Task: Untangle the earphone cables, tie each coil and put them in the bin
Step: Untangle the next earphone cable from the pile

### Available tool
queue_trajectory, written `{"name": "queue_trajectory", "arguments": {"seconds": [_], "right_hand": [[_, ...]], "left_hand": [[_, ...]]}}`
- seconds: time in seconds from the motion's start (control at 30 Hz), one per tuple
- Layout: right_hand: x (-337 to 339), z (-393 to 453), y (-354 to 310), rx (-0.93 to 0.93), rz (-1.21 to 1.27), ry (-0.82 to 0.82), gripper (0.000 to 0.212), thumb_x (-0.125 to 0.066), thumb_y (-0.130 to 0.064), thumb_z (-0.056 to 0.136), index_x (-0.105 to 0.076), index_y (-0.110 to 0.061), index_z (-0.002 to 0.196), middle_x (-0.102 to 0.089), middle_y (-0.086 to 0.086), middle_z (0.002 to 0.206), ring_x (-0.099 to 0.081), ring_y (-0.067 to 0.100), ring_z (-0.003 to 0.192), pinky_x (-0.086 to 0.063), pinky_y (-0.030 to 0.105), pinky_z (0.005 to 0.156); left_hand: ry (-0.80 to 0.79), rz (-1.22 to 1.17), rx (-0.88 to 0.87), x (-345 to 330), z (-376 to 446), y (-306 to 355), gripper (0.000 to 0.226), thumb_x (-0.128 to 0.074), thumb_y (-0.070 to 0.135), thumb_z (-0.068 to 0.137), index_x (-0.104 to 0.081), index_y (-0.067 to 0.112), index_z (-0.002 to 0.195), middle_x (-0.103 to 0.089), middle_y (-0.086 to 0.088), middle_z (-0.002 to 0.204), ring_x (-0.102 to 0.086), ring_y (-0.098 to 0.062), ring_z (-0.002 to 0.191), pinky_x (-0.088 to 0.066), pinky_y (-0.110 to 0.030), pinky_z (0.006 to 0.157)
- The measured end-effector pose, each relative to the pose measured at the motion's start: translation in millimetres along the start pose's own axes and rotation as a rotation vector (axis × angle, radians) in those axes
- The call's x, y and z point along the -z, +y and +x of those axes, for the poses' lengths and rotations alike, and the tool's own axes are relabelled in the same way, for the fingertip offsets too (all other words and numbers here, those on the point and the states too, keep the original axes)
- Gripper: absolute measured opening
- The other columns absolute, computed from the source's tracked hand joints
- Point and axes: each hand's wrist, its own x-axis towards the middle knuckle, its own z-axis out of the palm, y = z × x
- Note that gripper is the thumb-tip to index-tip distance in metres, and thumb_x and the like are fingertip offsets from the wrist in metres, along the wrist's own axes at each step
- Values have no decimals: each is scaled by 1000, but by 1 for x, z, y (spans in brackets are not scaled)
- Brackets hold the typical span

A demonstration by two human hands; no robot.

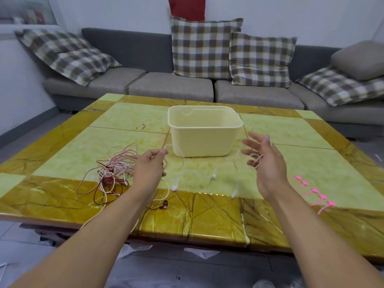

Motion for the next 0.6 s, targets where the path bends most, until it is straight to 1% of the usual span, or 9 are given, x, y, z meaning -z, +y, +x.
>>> {"name": "queue_trajectory", "arguments": {"seconds": [0.07, 0.13, 0.23, 0.33, 0.4, 0.47, 0.5, 0.53, 0.6], "right_hand": [[-2, 2, -3, -32, 128, -8, 42, -34, -41, 110, -73, -25, 108, -74, -8, 118, -66, 15, 106, -47, 30, 81], [-5, 2, -2, -27, 132, -27, 43, -35, -37, 110, -73, -21, 98, -73, -9, 121, -66, 16, 115, -49, 34, 90], [-9, -4, -1, 51, -18, -132, 34, -41, -26, 110, -71, -19, 96, -74, -7, 118, -69, 16, 111, -49, 39, 96], [-18, -17, -3, 42, -256, -345, 20, -55, -17, 104, -70, -27, 112, -76, -10, 111, -69, 8, 109, -48, 34, 98], [-27, -27, 0, 1, -340, -516, 34, -66, -20, 98, -64, -36, 128, -74, -11, 115, -69, 5, 106, -50, 29, 96], [-37, -35, 7, -34, -384, -604, 52, -75, -28, 92, -55, -42, 138, -71, -12, 120, -69, 7, 102, -54, 24, 90], [-41, -38, 10, -51, -414, -622, 54, -77, -32, 90, -54, -42, 138, -71, -11, 118, -69, 9, 100, -55, 21, 86], [-45, -40, 12, -75, -433, -624, 48, -76, -35, 90, -58, -41, 134, -73, -10, 112, -70, 10, 97, -55, 19, 80], [-48, -41, 15, -67, -497, -589, 15, -70, -36, 95, -71, -31, 109, -76, -2, 94, -69, 11, 83, -52, 21, 72]], "left_hand": [[-20, 29, 26, 1, 1, -2, 15, -60, 24, 100, -72, 16, 101, -37, 9, 49, -32, -13, 51, -30, -28, 52], [-70, 14, 32, 1, -1, 2, 15, -60, 27, 101, -72, 18, 101, -35, 11, 49, -27, -13, 52, -23, -28, 50], [-211, -107, 27, -3, -7, 12, 17, -58, 26, 102, -71, 16, 104, -30, 6, 56, -22, -13, 54, -17, -26, 50], [-362, -190, 9, -8, -18, 24, 17, -57, 27, 102, -68, 15, 106, -31, 5, 58, -22, -11, 53, -16, -25, 49], [-438, -232, 4, -12, -26, 32, 18, -57, 28, 101, -68, 16, 109, -32, 4, 59, -23, -10, 52, -17, -23, 47], [-500, -286, 14, -14, -32, 38, 21, -59, 31, 98, -69, 18, 111, -34, 3, 61, -26, -9, 51, -20, -20, 45], [-528, -314, 19, -14, -33, 41, 24, -60, 32, 95, -70, 18, 113, -34, 3, 62, -28, -8, 51, -21, -19, 43], [-555, -337, 31, -15, -35, 42, 28, -61, 33, 92, -70, 19, 114, -35, 4, 62, -28, -7, 50, -21, -18, 42], [-605, -362, 56, -14, -36, 45, 32, -61, 34, 89, -71, 19, 116, -35, 4, 63, -28, -5, 48, -17, -17, 40]]}}
